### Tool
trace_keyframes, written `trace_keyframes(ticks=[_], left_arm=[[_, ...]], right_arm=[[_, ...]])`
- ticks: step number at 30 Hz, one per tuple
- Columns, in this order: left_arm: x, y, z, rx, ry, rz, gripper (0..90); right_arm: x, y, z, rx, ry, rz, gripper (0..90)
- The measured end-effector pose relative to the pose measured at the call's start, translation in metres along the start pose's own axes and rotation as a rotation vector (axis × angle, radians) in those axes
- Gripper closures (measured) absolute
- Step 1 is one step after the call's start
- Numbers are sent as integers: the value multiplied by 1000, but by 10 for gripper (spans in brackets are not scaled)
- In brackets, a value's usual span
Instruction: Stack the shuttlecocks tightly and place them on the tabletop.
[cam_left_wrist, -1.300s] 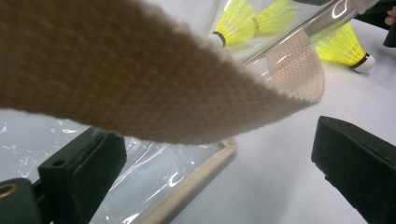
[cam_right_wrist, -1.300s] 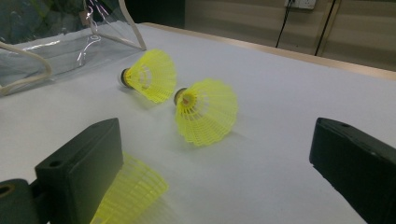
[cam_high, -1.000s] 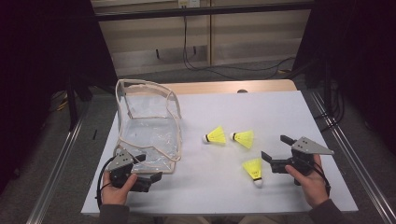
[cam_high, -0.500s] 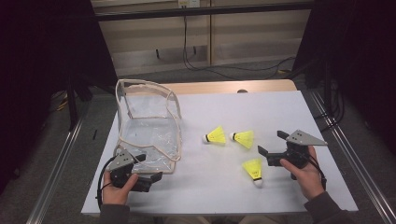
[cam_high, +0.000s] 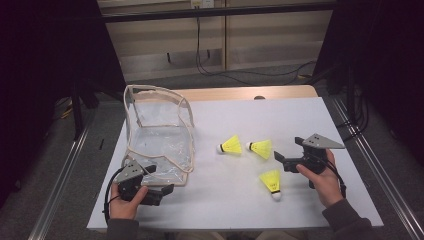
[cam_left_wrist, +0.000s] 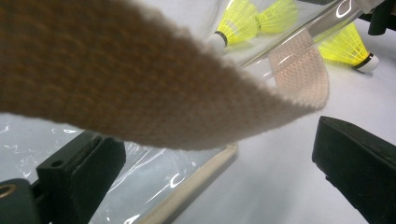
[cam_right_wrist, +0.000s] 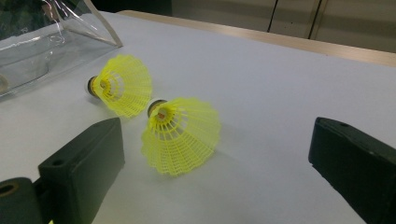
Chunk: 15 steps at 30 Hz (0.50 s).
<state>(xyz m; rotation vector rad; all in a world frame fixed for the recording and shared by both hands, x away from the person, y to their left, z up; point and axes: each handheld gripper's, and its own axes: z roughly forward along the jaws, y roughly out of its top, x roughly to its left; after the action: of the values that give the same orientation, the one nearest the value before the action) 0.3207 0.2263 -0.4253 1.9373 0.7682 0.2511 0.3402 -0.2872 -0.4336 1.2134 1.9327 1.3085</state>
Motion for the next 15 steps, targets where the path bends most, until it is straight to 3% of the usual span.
trace_keyframes(ticks=[15], left_arm=[[0, 0, 1, -4, 3, -5, 27]], right_arm=[[2, 4, 11, 19, -1, -5, 28]])
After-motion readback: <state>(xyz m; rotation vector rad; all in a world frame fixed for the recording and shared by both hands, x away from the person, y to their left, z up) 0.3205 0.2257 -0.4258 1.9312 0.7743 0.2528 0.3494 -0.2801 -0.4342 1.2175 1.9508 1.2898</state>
